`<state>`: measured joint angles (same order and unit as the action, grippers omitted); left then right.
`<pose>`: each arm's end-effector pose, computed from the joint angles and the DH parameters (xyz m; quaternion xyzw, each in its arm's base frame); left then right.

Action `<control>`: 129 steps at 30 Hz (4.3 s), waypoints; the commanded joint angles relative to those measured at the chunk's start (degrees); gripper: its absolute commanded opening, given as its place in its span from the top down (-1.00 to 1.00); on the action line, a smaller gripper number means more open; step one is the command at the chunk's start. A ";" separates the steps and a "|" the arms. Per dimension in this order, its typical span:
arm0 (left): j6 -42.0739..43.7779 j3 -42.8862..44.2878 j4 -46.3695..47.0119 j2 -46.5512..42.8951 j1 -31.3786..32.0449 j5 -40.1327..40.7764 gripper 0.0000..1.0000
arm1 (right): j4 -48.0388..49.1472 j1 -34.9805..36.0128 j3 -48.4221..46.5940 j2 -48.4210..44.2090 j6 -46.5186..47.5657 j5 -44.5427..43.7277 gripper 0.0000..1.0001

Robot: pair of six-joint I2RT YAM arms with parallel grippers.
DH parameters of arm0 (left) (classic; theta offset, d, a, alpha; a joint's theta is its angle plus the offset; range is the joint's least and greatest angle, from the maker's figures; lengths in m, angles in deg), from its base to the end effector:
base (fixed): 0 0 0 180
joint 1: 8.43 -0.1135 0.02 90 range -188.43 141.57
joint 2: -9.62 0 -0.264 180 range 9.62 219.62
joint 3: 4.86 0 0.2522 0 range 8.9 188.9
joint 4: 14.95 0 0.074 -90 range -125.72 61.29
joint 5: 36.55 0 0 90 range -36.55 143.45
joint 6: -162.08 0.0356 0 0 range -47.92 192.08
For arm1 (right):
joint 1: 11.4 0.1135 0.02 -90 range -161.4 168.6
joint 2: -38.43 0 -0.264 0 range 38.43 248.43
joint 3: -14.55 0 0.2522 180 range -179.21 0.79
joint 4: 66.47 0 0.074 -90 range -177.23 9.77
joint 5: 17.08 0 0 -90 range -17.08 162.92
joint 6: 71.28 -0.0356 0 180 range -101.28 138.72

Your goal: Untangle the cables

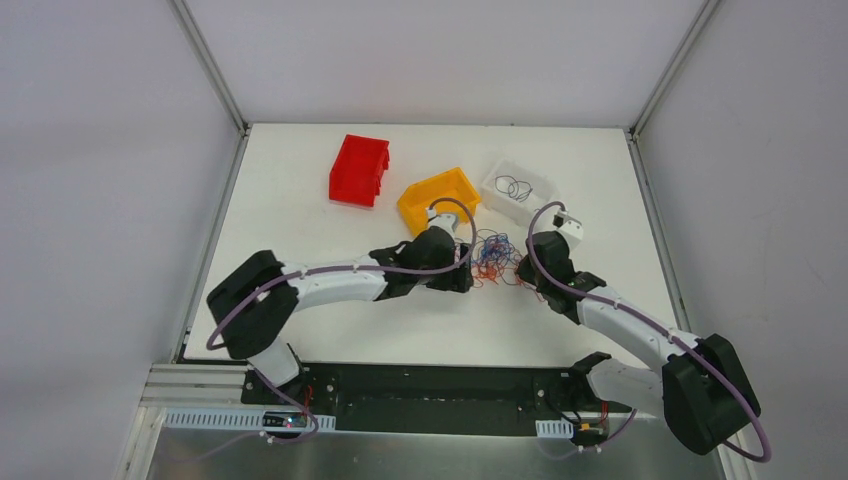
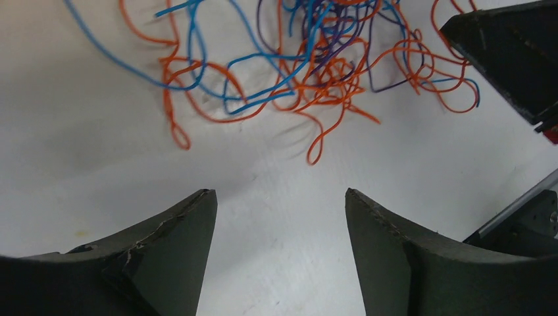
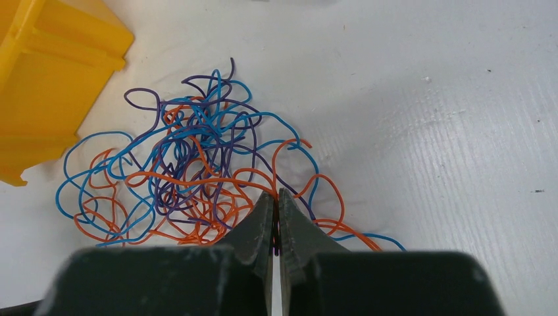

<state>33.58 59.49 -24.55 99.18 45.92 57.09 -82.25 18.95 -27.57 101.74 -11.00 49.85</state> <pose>0.1977 -0.2718 0.2075 0.1076 0.8794 -0.3160 0.3395 0.1985 0.1001 0.1940 0.0844 0.8772 0.0640 0.4682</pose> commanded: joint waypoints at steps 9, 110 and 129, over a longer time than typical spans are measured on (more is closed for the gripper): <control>-2.61 16.55 1.86 17.39 2.92 11.11 0.06 | 1.76 0.04 0.59 -2.29 0.23 -1.19 0.95; 21.98 12.67 -37.65 -40.89 -28.77 -11.06 1.00 | 6.88 21.88 -15.98 8.12 -40.01 6.96 -0.94; 22.84 7.48 -38.62 -47.45 -28.77 -10.90 1.00 | 25.69 28.04 -23.48 31.02 -66.28 6.97 0.57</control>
<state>55.20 67.12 -62.63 52.69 17.37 46.20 -61.47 46.62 -48.77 132.32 -72.85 58.88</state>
